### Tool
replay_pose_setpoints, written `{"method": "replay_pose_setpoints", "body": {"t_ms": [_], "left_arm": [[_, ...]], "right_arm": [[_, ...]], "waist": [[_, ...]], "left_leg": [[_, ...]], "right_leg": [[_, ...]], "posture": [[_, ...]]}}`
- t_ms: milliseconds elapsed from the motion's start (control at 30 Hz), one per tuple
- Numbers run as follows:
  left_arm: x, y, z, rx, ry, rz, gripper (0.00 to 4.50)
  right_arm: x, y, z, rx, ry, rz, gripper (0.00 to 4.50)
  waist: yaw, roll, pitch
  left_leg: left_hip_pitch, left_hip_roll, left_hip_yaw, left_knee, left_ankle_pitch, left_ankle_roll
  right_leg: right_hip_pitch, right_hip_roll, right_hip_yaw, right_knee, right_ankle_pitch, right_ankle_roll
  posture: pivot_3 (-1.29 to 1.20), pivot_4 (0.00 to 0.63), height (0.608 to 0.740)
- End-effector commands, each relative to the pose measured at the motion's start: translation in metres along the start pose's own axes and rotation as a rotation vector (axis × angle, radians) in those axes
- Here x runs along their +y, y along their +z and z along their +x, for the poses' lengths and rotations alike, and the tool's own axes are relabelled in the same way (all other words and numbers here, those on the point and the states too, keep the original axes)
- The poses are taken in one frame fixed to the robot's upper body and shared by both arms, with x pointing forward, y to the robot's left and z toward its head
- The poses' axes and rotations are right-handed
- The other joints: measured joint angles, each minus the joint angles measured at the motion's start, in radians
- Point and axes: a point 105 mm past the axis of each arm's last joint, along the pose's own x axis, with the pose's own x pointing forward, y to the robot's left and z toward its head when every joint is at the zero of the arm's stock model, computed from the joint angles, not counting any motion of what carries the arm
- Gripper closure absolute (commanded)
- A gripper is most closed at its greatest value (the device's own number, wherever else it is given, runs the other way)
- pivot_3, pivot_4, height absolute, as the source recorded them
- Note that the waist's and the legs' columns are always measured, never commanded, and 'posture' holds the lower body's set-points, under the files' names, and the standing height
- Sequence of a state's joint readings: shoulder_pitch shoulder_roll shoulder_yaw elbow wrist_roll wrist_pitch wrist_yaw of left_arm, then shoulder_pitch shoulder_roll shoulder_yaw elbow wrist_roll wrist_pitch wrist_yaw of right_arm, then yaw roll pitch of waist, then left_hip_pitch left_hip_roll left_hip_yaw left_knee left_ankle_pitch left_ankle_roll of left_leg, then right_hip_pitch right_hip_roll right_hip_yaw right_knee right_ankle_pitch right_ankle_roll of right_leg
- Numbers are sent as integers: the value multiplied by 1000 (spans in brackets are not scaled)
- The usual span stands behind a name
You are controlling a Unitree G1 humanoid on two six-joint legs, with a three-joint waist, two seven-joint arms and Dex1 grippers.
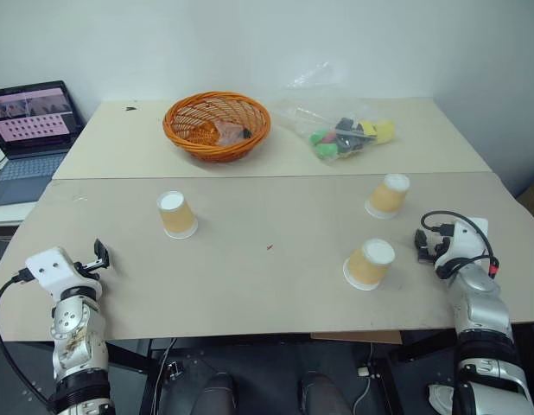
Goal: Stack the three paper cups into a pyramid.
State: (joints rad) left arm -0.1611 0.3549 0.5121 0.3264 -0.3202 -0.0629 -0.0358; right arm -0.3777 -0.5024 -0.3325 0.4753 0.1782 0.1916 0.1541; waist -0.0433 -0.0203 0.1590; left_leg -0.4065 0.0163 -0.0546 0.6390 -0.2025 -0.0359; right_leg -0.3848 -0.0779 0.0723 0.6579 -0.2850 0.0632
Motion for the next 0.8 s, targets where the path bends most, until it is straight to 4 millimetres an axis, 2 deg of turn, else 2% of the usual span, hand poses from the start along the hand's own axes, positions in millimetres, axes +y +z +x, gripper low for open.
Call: {"method": "replay_pose_setpoints", "body": {"t_ms": [33, 133, 200, 267, 333, 400, 467, 533, 633, 733, 800], "left_arm": [[2, 14, 8, -44, 5, -40, 0], [-8, 23, 14, -61, -76, -147, 0], [-21, 50, 14, -126, -195, -257, 0], [-43, 91, 7, -225, -367, -295, 0], [-69, 126, -8, -277, -583, -273, 0], [-90, 148, -26, -275, -780, -248, 0], [-115, 164, -54, -251, -1017, -192, 0], [-134, 167, -76, -202, -1189, -108, 0], [-160, 145, -110, -97, -1426, 78, 0], [-172, 125, -127, -56, -1560, 137, 0], [-176, 114, -136, -29, -1623, 148, 0]], "right_arm": [[-4, 13, -2, -62, -20, 7, 26], [-5, 11, -4, -63, -31, 16, 26], [-6, 11, -5, -61, -36, 14, 26], [-8, 10, -6, -59, -40, 12, 26], [-10, 12, -6, -64, -48, 13, 26], [-12, 13, -7, -68, -56, 16, 26], [-13, 13, -7, -66, -62, 18, 26], [-14, 11, -8, -60, -66, 17, 26], [-15, 11, -8, -56, -63, 18, 26], [-15, 18, -10, -62, -5, -12, 26], [-21, 29, -17, -54, 96, -23, 26]], "waist": [[0, 0, 0], [1, 0, 0], [0, -1, 1], [0, -3, 2], [0, -4, 3], [-1, -5, 3], [-2, -4, 3], [-2, -2, 4], [-3, 0, 4], [-3, 0, 4], [-2, 3, 7]], "left_leg": [[0, 0, 0, 0, 0, 0], [0, 0, 0, 0, 0, 0], [0, 0, 0, 0, 0, 0], [-1, 0, 0, 0, 0, 0], [-3, 1, -1, 0, 0, 0], [-3, 1, -1, 0, 0, 0], [-3, 0, 0, 0, 0, 0], [-2, 0, 0, 0, 0, 0], [0, 1, 1, 0, 0, 0], [0, 1, 1, 0, 0, 0], [-1, 1, 1, 0, 0, 0]], "right_leg": [[0, 0, 0, 0, 0, 0], [0, 0, -1, 0, 0, 0], [0, 0, 0, 0, 0, 0], [-1, 0, 0, 0, 0, 0], [-2, 0, -1, 0, 0, 0], [-3, 0, -1, 0, 0, 0], [-2, 0, 0, 0, 0, 0], [-1, 0, 0, 0, 0, 0], [-1, 0, 0, 0, 0, 0], [-1, 1, 1, 0, 0, 0], [-1, 1, 1, 0, 0, 0]], "posture": [[0, 150, 740], [0, 150, 740], [0, 150, 740], [0, 150, 740], [0, 150, 740], [0, 150, 740], [0, 150, 740], [0, 150, 740], [0, 150, 740], [0, 150, 740], [0, 150, 740]]}}
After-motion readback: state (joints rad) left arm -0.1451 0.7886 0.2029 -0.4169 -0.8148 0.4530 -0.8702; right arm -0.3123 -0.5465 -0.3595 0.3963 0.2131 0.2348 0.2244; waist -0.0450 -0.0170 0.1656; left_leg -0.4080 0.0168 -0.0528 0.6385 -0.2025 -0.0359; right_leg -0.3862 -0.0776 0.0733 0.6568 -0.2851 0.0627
